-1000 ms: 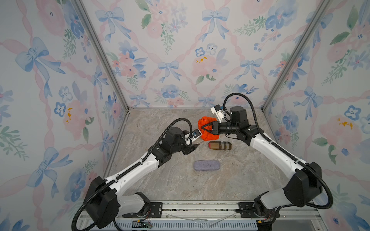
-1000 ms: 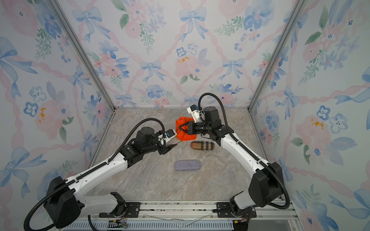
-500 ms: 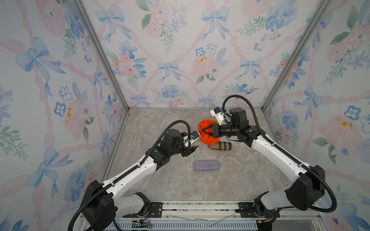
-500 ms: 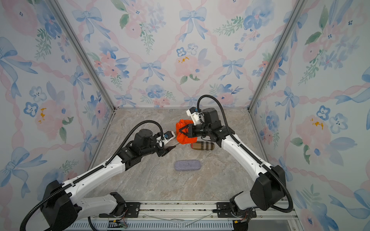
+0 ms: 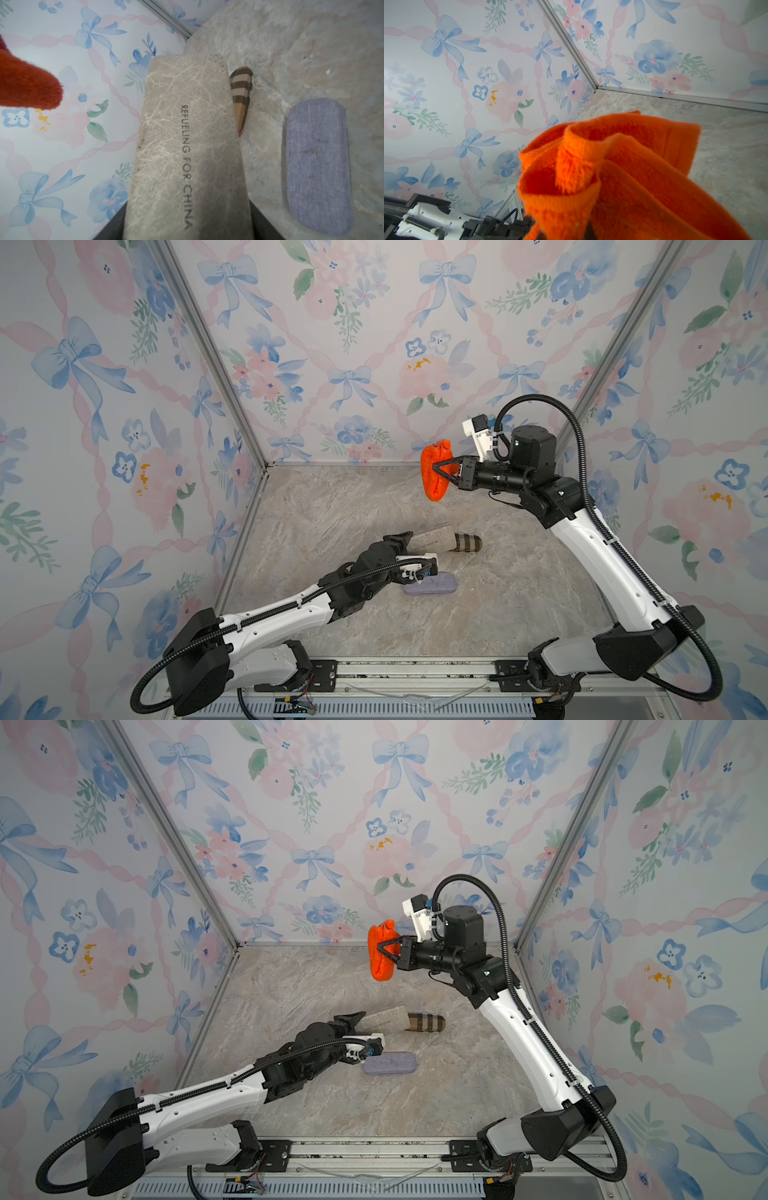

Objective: Wipe the eyeglass case
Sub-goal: Wipe the dirt from the eyeglass case.

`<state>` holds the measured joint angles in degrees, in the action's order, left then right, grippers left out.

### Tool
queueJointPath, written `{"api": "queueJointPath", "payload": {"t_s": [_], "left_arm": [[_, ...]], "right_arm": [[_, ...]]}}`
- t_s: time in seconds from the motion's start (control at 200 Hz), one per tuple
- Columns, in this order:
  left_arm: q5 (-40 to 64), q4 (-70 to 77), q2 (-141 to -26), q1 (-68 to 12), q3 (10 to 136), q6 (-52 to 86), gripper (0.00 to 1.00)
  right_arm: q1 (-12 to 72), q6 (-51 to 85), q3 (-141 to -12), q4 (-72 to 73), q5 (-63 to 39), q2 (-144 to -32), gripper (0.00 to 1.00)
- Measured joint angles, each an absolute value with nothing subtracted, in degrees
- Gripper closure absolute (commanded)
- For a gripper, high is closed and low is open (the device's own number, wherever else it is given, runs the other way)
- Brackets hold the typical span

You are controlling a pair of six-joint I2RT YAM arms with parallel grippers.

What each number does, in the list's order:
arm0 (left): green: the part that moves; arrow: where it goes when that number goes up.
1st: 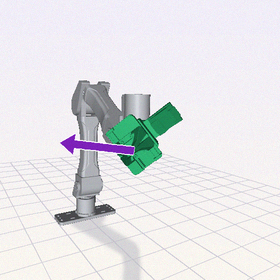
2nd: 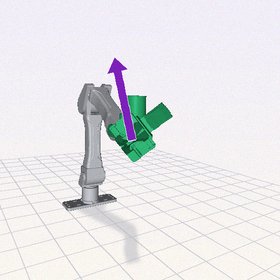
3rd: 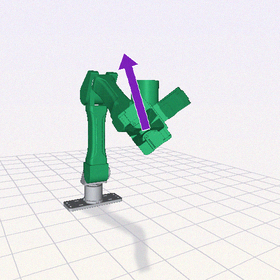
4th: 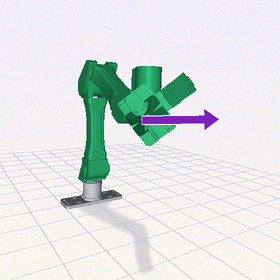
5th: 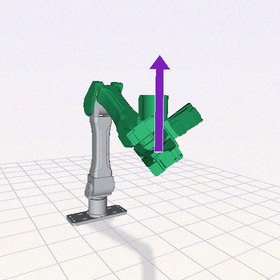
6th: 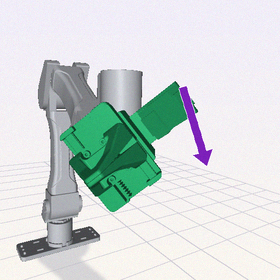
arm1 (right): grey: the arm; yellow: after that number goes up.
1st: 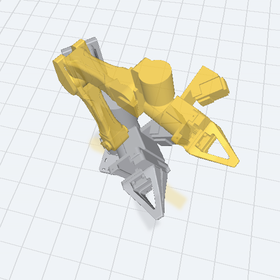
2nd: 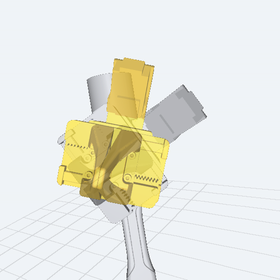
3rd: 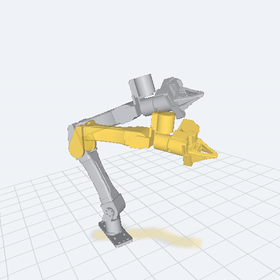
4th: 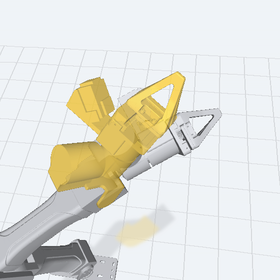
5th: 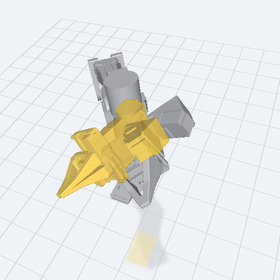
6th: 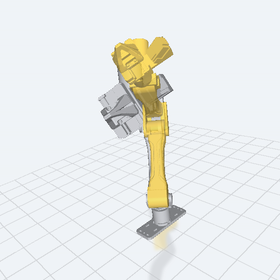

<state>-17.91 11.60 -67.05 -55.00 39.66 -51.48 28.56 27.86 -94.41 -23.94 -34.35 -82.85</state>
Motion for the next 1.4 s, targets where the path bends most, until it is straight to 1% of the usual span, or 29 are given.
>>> {"api": "queueJointPath", "payload": {"t_s": [0.09, 0.19, 0.255, 0.35, 0.485, 0.555, 0.625, 0.78, 0.855, 0.935, 1.085, 1.14, 1.2, 1.325, 1.4], "left_arm": [[-20.99, 14.44, -67.22, -55.18, 39.29, -54.59, 0.68], [-22.83, 17.32, -67.22, -55.44, 39.27, -56.64, 0.68], [-22.85, 16.91, -67.22, -55.57, 38.96, -57.56, 0.68], [-22.70, 16.08, -67.24, -56.14, 37.15, -59.02, 0.68], [-22.76, 16.91, -67.22, -56.14, 36.97, -60.29, 0.67], [-22.87, 17.63, -67.24, -56.14, 36.99, -60.49, 0.68], [-23.20, 18.31, -67.35, -56.12, 37.06, -60.51, 0.67], [-23.38, 19.11, -68.60, -55.77, 37.39, -60.18, 0.67], [-23.40, 18.63, -68.64, -55.40, 37.39, -59.96, 0.67], [-23.38, 18.72, -68.64, -55.31, 37.39, -60.01, 0.67], [-23.40, 18.68, -68.45, -55.24, 37.39, -60.12, 0.66], [-23.51, 18.70, -68.18, -55.00, 37.39, -60.31, 0.66], [-23.86, 18.68, -68.03, -54.83, 37.39, -60.53, 0.66], [-24.71, 18.59, -68.03, -54.59, 37.39, -60.95, 0.66], [-24.69, 18.00, -68.03, -54.30, 37.39, -60.90, 0.66]], "right_arm": [[30.96, 30.24, -88.23, -20.43, -34.63, -83.26, 1.00], [31.70, 33.15, -77.91, -17.34, -34.65, -83.29, 1.00], [30.65, 34.46, -72.58, -15.53, -34.65, -83.29, 1.00], [27.55, 34.09, -69.34, -16.29, -34.22, -82.50, 1.00], [23.42, 32.03, -69.41, -19.35, -33.54, -80.86, 1.00], [23.11, 31.44, -70.11, -20.12, -33.04, -80.47, 1.00], [24.80, 31.29, -71.29, -20.14, -32.51, -80.84, 1.00], [32.12, 31.73, -73.14, -17.37, -32.56, -83.72, 1.00], [32.84, 31.68, -72.99, -16.40, -32.60, -84.14, 1.00], [30.24, 31.51, -71.68, -16.25, -33.67, -83.29, 1.00], [22.00, 31.07, -69.45, -17.72, -35.07, -81.21, 1.00], [21.21, 31.51, -69.45, -17.28, -35.03, -81.34, 1.00], [22.63, 32.23, -69.63, -15.79, -35.07, -82.06, 1.00], [29.17, 34.26, -71.18, -11.70, -35.11, -85.45, 1.00], [31.55, 35.07, -71.22, -9.74, -35.05, -86.39, 1.00]]}}
